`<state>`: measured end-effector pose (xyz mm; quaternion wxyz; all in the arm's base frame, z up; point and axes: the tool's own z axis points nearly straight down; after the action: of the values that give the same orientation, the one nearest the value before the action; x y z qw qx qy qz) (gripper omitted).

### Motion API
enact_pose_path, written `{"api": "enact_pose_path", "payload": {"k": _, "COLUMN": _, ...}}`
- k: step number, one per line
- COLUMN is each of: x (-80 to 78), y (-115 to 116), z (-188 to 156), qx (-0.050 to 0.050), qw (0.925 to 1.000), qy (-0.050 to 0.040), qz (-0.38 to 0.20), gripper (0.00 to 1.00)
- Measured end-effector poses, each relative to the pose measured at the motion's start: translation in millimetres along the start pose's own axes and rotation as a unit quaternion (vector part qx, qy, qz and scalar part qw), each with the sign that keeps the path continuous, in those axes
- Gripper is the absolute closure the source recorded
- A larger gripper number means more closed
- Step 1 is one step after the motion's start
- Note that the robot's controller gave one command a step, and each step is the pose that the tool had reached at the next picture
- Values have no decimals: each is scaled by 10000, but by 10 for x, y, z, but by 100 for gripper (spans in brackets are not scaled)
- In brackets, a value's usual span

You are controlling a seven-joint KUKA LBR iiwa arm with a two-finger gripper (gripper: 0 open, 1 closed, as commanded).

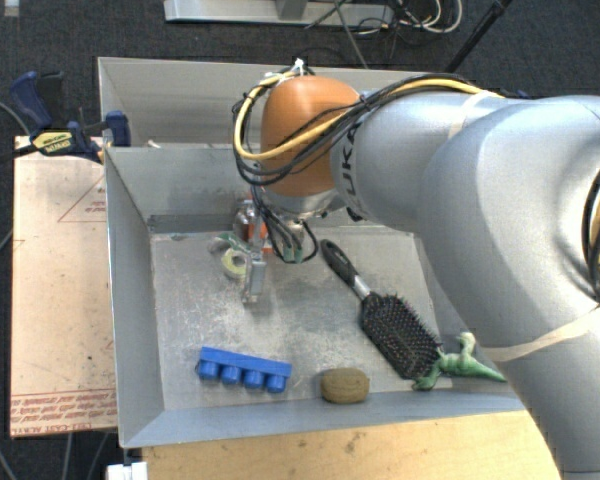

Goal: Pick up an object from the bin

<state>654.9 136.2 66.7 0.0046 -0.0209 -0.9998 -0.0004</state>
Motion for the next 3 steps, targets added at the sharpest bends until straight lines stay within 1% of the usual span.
{"api": "enact_pose_path", "payload": {"k": 1, "x": 140, "y": -2, "z": -527, "qx": -9, "qw": 9997, "qy": -59, "qz": 232, "gripper": 0}}
{"api": "enact_pose_path", "payload": {"k": 2, "x": 1, "y": 9, "z": 5, "qx": -3, "qw": 10000, "qy": 6, "qz": -3, "gripper": 0}}
{"api": "enact_pose_path", "payload": {"k": 3, "x": 146, "y": 110, "z": -35, "qx": -13, "qw": 9950, "qy": -56, "qz": 995, "gripper": 100}}
